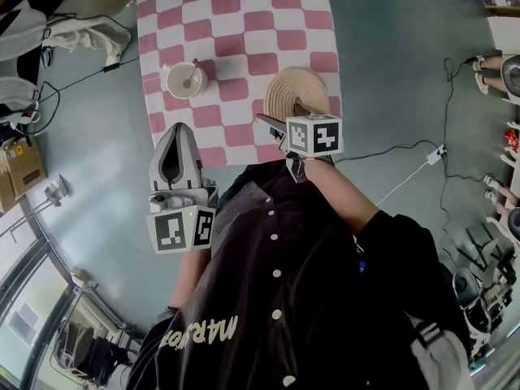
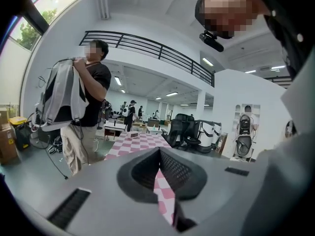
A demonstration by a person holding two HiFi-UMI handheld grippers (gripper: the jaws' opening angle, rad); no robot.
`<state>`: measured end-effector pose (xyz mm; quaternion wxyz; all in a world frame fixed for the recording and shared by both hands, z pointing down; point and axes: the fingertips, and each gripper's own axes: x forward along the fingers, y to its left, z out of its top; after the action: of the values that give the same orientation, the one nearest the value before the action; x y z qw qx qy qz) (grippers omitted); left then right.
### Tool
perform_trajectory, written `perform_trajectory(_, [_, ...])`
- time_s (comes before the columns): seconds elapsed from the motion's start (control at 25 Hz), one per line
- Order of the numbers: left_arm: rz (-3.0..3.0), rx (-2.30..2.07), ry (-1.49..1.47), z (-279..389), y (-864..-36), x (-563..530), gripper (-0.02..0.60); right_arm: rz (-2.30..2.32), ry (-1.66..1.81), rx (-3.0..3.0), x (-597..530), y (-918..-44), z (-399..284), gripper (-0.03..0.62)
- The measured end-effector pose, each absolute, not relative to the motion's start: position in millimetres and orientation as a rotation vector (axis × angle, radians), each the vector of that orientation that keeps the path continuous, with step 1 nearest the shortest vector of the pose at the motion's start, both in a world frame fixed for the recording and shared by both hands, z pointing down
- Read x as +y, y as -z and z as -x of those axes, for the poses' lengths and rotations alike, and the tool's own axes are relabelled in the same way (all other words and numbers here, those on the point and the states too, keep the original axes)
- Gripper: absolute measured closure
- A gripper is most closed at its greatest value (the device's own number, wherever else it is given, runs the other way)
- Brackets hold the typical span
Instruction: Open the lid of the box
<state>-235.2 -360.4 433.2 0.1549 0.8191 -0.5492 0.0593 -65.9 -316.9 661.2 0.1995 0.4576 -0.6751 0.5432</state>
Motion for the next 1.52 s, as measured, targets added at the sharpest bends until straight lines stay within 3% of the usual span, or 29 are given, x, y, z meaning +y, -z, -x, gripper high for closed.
perform_trajectory(0.36, [-2.311, -1.595, -0.156, 242.1, -433.8, -363.5, 0.571, -1.254, -1.467, -1.720, -318.0, -679.8, 61.3, 0.206])
perform_trajectory(0.48, [-2.302, -1.600, -0.142, 242.2, -433.1, -363.3, 0.571, -1.267, -1.429, -1.655, -319.1, -685.3, 55.3, 0.261])
perform_trajectory(1.52, [-2.337, -1.604, -0.060, 245.6, -417.4, -360.9, 0.571, -1.427, -1.354, -1.871, -310.4, -629.7, 50.0, 0.313])
